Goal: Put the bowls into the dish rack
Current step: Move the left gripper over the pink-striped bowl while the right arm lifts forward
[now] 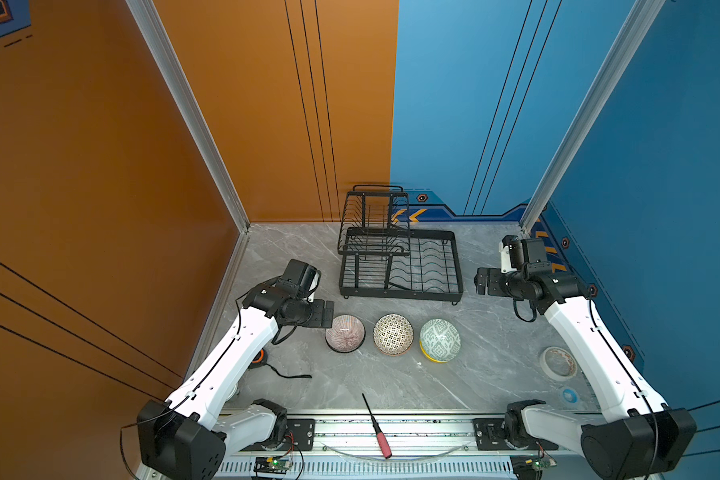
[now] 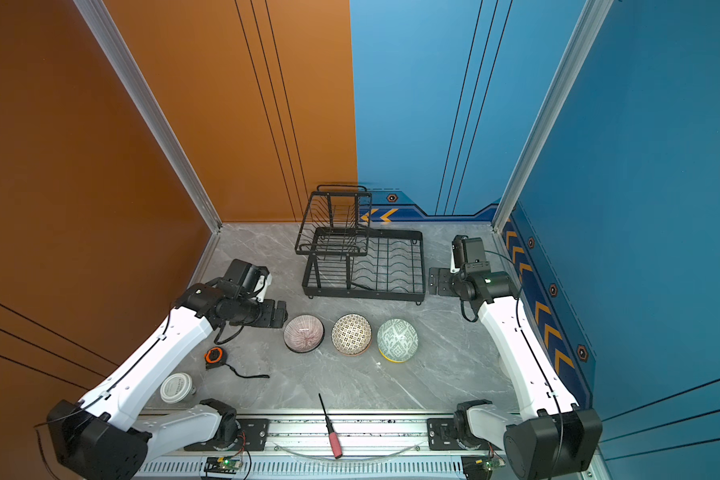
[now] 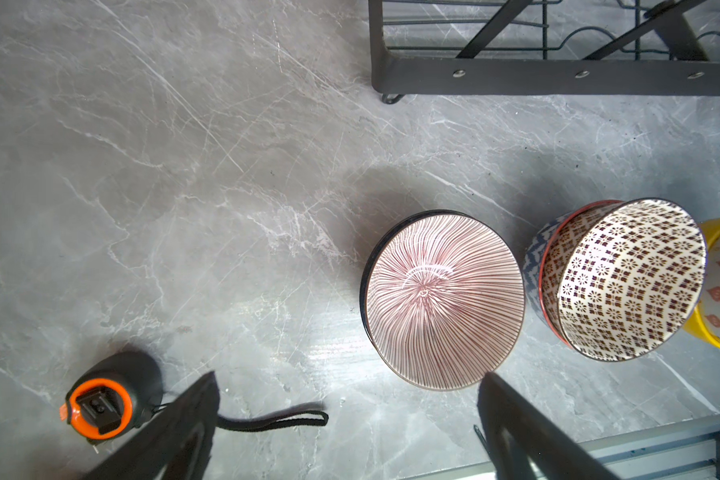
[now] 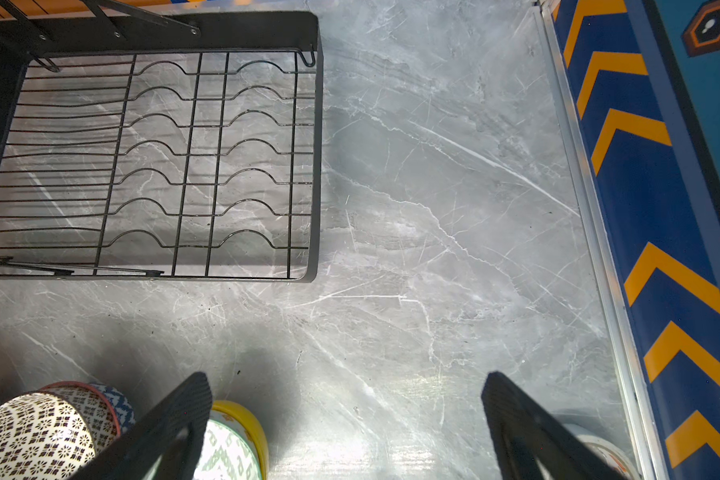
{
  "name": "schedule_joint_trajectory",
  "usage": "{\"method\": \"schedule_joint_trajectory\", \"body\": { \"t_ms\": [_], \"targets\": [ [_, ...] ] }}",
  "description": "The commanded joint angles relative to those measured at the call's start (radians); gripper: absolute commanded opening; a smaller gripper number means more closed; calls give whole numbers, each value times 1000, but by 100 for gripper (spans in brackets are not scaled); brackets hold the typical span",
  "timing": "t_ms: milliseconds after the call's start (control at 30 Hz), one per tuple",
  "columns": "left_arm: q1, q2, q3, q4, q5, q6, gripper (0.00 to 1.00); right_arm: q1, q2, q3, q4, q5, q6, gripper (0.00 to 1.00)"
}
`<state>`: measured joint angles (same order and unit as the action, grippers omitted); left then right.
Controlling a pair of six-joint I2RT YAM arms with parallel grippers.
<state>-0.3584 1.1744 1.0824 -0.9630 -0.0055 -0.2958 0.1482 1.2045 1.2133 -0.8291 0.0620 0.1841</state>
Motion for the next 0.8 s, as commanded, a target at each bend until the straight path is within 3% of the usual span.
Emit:
{"method": "schedule_joint_trajectory", "body": {
  "t_ms": [0,533,767],
  "targets": [
    [-11,-9,-12,-23,9,-12,98,10,6,-8,3,-9,-11,100],
    [-26,3,-81,-21,73,-62,100,17,33,5,3,-19,-16,100],
    [-34,23,-132,48,61,-125,83,26,42,8,5,-13,-21,100]
  ]
}}
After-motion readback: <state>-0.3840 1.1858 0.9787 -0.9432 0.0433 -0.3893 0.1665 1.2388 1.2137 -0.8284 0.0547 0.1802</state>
